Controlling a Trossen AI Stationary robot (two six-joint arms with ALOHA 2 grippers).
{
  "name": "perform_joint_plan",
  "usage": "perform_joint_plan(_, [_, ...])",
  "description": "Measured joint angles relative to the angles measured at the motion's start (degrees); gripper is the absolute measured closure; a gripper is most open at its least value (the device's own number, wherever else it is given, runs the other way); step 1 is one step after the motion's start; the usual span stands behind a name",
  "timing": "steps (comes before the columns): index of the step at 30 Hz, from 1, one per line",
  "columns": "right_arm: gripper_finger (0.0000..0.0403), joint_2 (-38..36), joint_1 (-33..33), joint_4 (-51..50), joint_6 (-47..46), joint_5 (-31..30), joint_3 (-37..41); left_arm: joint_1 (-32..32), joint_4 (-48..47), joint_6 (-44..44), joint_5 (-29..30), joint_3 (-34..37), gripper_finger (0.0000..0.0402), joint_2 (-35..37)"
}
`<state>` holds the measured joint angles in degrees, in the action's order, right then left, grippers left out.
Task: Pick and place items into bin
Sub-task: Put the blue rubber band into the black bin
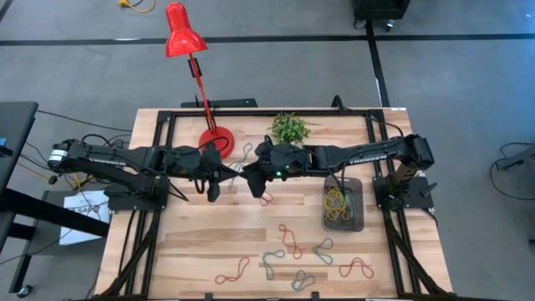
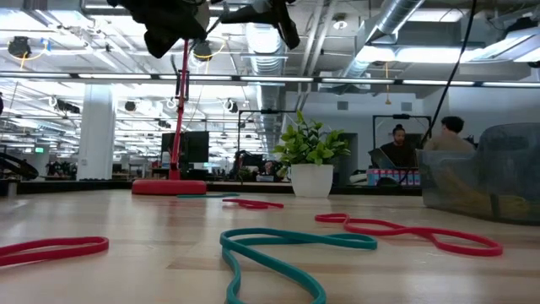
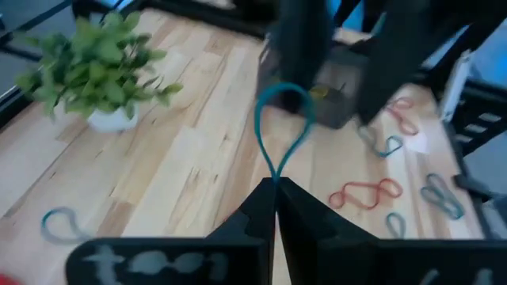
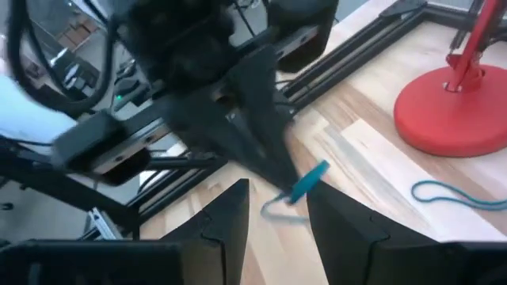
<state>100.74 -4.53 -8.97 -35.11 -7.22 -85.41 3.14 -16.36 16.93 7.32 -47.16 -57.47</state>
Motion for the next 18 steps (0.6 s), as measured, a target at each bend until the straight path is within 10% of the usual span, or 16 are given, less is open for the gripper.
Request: perform_joint_plan(18, [0.0323,2.8,0.3,2.1,-0.4,-0.4,0.0,0.0,3.5,0.0,-0.6,-0.1,0.0401,0.0])
